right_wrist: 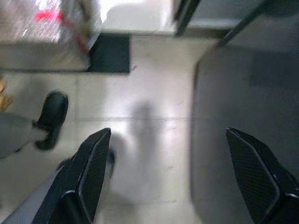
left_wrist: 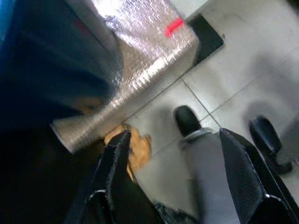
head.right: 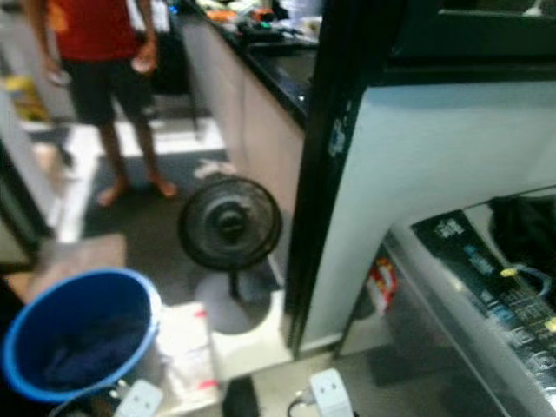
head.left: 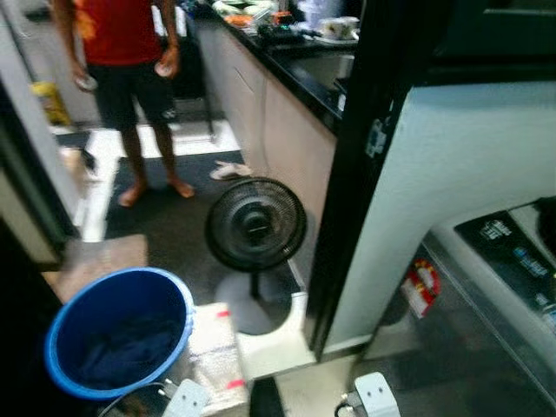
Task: Clothes washing
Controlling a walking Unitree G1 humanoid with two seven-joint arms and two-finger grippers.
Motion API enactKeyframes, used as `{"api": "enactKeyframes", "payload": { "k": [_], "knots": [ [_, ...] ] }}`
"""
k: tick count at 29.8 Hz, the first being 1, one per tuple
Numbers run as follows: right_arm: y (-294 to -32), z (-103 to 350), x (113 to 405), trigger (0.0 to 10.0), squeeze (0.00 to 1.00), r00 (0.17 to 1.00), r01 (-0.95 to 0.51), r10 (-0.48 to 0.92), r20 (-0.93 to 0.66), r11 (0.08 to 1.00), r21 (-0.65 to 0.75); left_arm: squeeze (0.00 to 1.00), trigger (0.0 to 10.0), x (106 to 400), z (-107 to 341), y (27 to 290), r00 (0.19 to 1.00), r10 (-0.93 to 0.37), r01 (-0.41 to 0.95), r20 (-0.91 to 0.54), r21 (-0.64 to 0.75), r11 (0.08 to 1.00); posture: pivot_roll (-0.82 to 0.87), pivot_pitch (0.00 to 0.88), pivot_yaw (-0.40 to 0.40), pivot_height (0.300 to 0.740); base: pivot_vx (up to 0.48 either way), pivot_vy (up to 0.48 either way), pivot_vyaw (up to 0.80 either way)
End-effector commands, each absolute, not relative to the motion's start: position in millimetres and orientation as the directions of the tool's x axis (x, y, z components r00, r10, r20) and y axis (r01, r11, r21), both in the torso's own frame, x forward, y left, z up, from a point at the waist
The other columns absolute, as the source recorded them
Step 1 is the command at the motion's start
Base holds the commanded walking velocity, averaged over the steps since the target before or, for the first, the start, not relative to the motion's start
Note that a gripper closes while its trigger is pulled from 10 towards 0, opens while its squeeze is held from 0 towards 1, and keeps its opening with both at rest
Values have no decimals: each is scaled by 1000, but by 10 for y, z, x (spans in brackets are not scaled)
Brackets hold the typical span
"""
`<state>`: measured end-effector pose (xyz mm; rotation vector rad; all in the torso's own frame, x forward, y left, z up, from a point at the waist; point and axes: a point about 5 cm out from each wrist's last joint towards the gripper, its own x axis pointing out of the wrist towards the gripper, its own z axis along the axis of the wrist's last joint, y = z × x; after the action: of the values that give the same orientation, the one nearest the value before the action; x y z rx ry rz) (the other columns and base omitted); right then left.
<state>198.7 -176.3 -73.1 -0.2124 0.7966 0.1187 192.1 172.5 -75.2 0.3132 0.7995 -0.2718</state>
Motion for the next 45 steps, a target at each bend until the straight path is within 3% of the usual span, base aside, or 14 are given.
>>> {"api": "enactKeyframes", "payload": {
  "k": [1, 30, 45],
  "knots": [
    [-1801, -721, 2004, 10000, 0, 695, -171, 10, -719, 974, -151, 0, 10000, 1916, -758, 1711, 659, -128, 367, -741, 169, 915, -73, 12, 1, 724, 0, 0, 769],
    [-1714, -674, 2105, 10000, 0, 713, -173, 36, -701, 977, -126, 0, 10000, 1927, -747, 1778, 672, -93, 320, -735, 175, 931, 22, 24, -21, 724, 0, 0, 758],
    [-1771, -631, 2150, 10000, 0, 744, -83, 14, -668, 994, -71, 0, 10000, 1988, -706, 1765, 700, -93, 303, -708, 176, 937, 16, 27, -18, 724, 0, 0, -177]
  ]
}}
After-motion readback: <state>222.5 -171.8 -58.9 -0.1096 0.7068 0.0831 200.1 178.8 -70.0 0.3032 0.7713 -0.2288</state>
